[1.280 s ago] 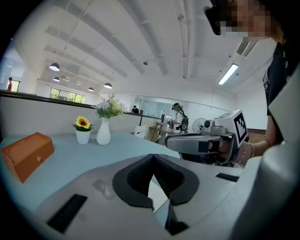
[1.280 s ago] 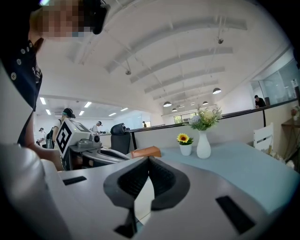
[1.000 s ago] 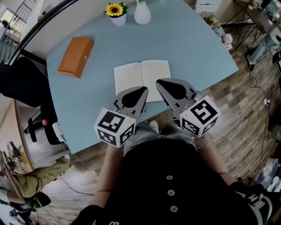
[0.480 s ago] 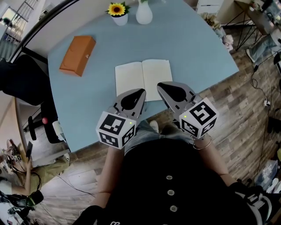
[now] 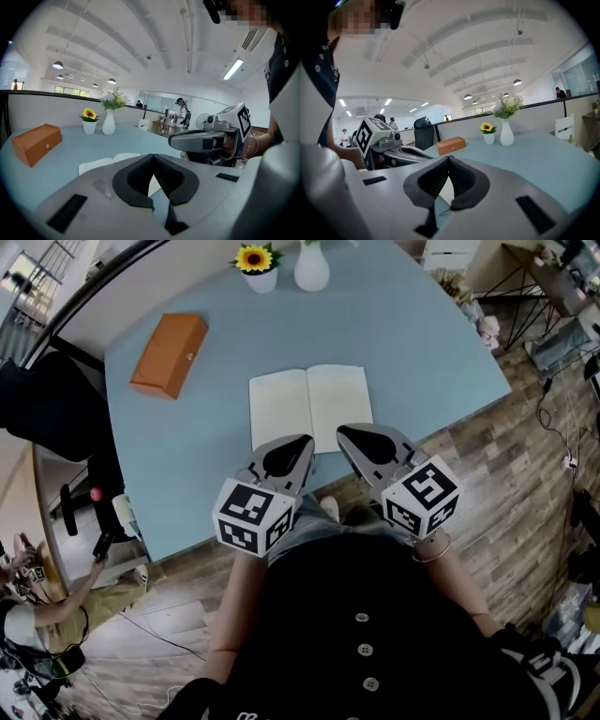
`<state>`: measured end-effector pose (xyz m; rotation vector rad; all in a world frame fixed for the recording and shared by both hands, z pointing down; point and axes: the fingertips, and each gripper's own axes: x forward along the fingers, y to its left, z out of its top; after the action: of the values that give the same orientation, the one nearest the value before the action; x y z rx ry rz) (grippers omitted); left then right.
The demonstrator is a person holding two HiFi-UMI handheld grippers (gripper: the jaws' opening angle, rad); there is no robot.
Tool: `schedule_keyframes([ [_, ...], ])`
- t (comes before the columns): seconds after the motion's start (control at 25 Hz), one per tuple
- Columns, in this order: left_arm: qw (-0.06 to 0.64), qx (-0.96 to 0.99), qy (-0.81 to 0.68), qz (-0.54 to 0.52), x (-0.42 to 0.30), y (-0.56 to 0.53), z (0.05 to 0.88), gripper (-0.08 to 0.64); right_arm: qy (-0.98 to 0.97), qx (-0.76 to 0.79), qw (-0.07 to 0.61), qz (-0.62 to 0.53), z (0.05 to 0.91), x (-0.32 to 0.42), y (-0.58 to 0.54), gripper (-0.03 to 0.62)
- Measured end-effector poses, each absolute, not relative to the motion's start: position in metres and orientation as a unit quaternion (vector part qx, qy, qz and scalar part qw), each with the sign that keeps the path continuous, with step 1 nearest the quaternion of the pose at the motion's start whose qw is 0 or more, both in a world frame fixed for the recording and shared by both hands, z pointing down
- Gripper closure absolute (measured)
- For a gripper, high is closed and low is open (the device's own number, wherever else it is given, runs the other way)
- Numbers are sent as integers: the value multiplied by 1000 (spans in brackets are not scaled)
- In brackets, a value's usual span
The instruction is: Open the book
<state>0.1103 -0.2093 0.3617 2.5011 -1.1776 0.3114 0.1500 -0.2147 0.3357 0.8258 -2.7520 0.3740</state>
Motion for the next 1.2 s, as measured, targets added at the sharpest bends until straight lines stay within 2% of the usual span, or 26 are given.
schedule_keyframes([
  [1.2,189,880,-417,125,115,-195,375,548,-945,264,140,134,349,143,-203,591],
])
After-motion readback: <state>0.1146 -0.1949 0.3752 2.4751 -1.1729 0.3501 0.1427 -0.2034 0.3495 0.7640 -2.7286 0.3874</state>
